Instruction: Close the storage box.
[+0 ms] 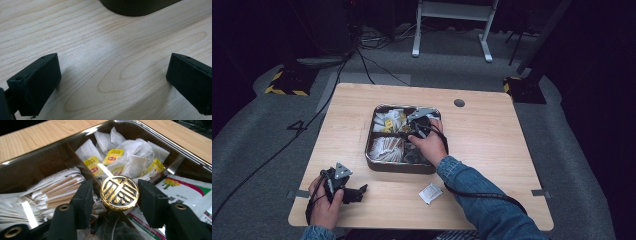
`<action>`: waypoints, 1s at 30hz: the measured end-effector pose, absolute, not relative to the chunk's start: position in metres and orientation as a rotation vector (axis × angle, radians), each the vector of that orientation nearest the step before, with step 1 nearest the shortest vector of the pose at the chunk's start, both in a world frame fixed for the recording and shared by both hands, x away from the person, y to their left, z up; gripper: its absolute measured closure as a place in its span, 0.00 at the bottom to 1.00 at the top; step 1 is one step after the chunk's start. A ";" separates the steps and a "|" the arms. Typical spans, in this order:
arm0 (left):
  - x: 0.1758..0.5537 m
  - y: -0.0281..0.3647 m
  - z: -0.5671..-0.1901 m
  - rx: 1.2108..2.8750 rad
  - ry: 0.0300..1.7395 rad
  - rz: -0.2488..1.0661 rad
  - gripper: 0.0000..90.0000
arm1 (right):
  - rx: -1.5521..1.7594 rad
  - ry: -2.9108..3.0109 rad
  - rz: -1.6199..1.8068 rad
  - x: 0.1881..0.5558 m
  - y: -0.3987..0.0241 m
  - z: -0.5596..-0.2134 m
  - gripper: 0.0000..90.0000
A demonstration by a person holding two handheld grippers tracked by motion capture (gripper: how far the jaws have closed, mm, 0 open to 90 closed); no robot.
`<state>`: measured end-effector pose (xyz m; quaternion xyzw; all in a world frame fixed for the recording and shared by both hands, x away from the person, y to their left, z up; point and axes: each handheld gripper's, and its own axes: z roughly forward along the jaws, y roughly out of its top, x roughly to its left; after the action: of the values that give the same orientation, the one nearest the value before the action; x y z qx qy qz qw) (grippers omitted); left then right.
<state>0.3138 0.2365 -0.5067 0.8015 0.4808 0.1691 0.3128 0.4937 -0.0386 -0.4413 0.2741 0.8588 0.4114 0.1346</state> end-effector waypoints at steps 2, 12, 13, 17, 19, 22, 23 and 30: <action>0.314 0.237 -0.507 2.114 1.268 0.447 0.00 | 0.785 2.480 1.209 0.493 -0.039 -0.440 0.47; 0.315 0.237 -0.507 2.114 1.269 0.447 0.00 | 0.773 2.465 1.255 0.489 -0.051 -0.426 0.43; 0.315 0.237 -0.507 2.114 1.269 0.447 0.00 | 0.771 2.462 1.261 0.489 -0.052 -0.424 0.43; 0.315 0.237 -0.507 2.114 1.269 0.447 0.00 | 0.759 2.454 1.292 0.483 -0.063 -0.415 0.43; 0.315 0.237 -0.507 2.114 1.269 0.447 0.00 | 0.759 2.450 1.303 0.480 -0.069 -0.411 0.42; 0.315 0.237 -0.507 2.114 1.270 0.447 0.00 | 0.756 2.440 1.317 0.476 -0.079 -0.405 0.42; 0.314 0.237 -0.507 2.114 1.270 0.447 0.00 | 0.761 2.435 1.325 0.475 -0.084 -0.402 0.42; 0.314 0.237 -0.507 2.114 1.270 0.448 0.00 | 0.774 2.417 1.359 0.468 -0.106 -0.387 0.42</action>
<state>0.3145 0.2366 -0.5067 0.8013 0.4813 0.1699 0.3120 0.4678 -0.1058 -0.3874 0.2665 0.8323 0.4681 0.1311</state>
